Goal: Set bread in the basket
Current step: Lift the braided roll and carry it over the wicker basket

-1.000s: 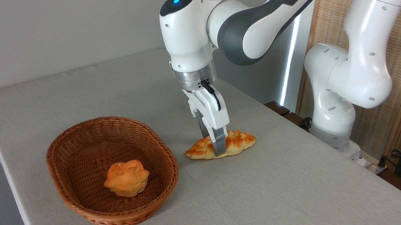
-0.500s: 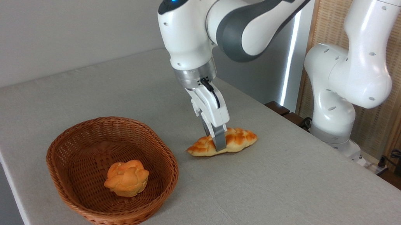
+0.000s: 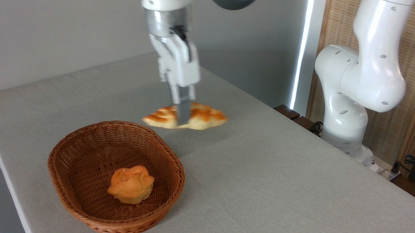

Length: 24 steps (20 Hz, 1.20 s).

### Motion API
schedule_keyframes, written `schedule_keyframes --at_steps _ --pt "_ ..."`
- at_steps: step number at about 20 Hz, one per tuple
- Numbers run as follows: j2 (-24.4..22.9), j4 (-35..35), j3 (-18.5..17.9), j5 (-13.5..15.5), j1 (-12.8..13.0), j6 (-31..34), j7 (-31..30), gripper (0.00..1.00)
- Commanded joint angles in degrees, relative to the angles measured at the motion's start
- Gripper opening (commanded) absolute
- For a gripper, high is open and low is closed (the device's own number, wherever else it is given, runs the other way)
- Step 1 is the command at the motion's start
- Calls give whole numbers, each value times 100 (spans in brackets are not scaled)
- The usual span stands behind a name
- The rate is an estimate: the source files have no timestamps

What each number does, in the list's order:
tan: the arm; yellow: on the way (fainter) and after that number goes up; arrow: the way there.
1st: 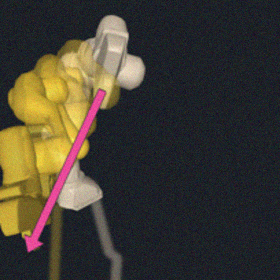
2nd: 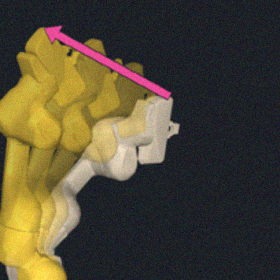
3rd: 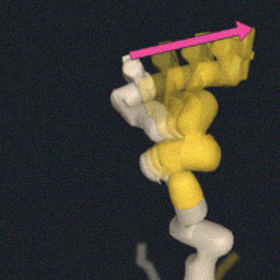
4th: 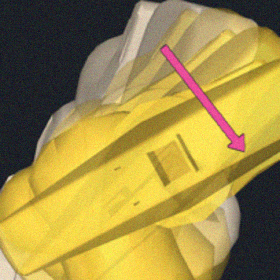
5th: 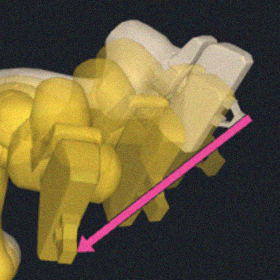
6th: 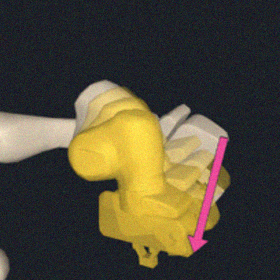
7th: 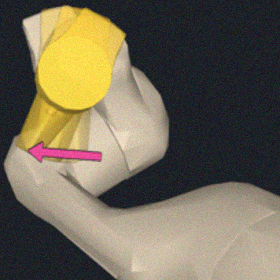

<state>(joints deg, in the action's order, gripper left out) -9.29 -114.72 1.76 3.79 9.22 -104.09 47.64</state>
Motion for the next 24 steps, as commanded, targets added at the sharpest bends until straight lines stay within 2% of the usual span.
schedule_keyframes --at_steps 1,5,10,13,14,15,16,17,24 --pt "717 451 -123 429 1 -1075 26 36" --pt "946 459 -123 675 1 -2070 -141 40" --pt "1166 451 -44 667 1 -2361 -132 52" --pt "1306 442 96 676 1 -2432 -149 75" --pt "1359 442 105 685 1 -2458 -150 75" --pt "1368 442 123 685 1 -2537 -158 82" --pt "1386 433 140 676 1 -2546 -158 97" --pt "1394 433 140 685 1 -2546 -150 100" --pt "1403 433 140 685 1 -2529 -123 100"
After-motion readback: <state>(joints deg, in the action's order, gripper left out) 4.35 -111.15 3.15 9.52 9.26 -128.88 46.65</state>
